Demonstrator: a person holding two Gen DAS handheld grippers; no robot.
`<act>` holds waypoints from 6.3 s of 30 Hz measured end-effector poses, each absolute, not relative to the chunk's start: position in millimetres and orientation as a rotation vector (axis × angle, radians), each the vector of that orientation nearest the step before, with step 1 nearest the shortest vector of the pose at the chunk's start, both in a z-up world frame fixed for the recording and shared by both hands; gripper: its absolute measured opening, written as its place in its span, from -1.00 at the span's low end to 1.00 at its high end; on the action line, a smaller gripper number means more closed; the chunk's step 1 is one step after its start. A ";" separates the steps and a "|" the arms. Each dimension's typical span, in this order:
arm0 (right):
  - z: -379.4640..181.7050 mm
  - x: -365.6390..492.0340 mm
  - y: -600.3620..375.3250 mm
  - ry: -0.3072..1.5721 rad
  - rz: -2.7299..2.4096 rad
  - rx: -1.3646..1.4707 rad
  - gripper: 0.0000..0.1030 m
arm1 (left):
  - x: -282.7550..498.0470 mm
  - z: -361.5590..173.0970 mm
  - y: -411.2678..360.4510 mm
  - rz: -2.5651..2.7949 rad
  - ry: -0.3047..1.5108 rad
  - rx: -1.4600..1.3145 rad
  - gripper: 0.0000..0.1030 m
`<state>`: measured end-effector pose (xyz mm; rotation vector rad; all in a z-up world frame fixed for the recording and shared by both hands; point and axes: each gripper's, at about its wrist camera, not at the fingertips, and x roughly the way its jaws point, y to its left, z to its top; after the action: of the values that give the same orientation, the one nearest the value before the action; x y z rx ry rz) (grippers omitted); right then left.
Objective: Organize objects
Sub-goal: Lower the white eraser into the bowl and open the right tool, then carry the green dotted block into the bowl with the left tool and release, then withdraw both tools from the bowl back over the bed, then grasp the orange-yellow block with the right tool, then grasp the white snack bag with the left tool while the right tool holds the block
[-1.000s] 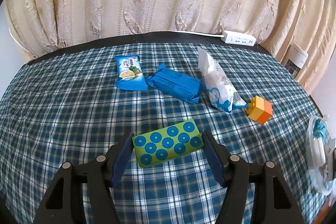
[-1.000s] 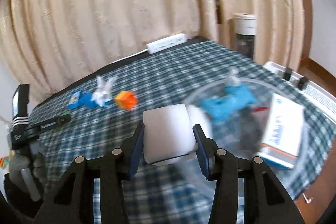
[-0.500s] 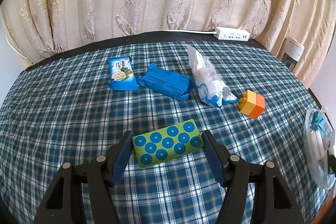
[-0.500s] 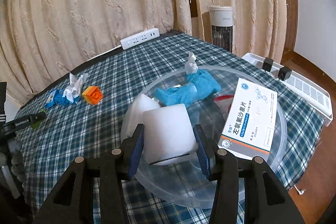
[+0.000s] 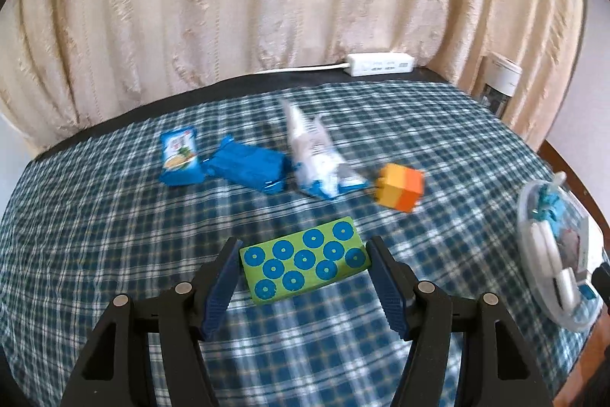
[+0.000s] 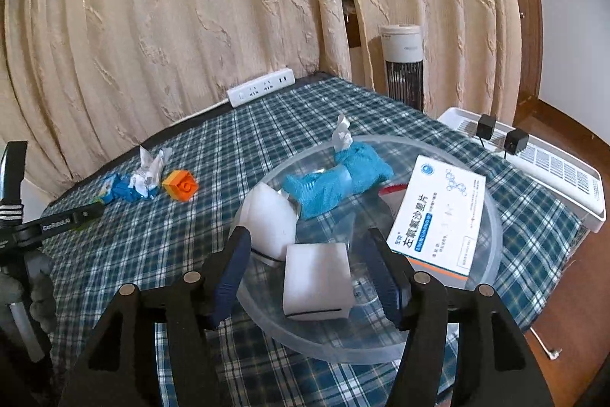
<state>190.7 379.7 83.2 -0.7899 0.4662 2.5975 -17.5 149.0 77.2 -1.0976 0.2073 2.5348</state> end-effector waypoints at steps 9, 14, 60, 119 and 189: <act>97.2 215.2 394.6 0.467 2.587 -0.679 0.22 | 7.7 83.8 208.6 2.401 0.297 -1.041 0.34; 94.9 228.9 414.1 0.510 2.552 -0.647 0.22 | 21.9 87.8 241.5 2.334 0.342 -1.003 0.34; 78.2 250.3 446.0 0.627 2.478 -0.644 0.22 | 60.5 75.8 346.6 2.101 0.457 -0.959 0.82; 44.6 -13.3 315.2 0.582 2.712 -1.185 0.41 | -77.0 57.6 80.7 2.624 0.149 -1.293 0.91; 29.3 -13.9 332.1 0.632 2.763 -1.079 0.02 | -144.0 57.1 212.0 2.518 0.338 -1.261 0.72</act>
<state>-13.9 332.1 29.3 -1.0787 0.6322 2.7629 -144.0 212.0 57.1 -1.2610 0.3384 2.5184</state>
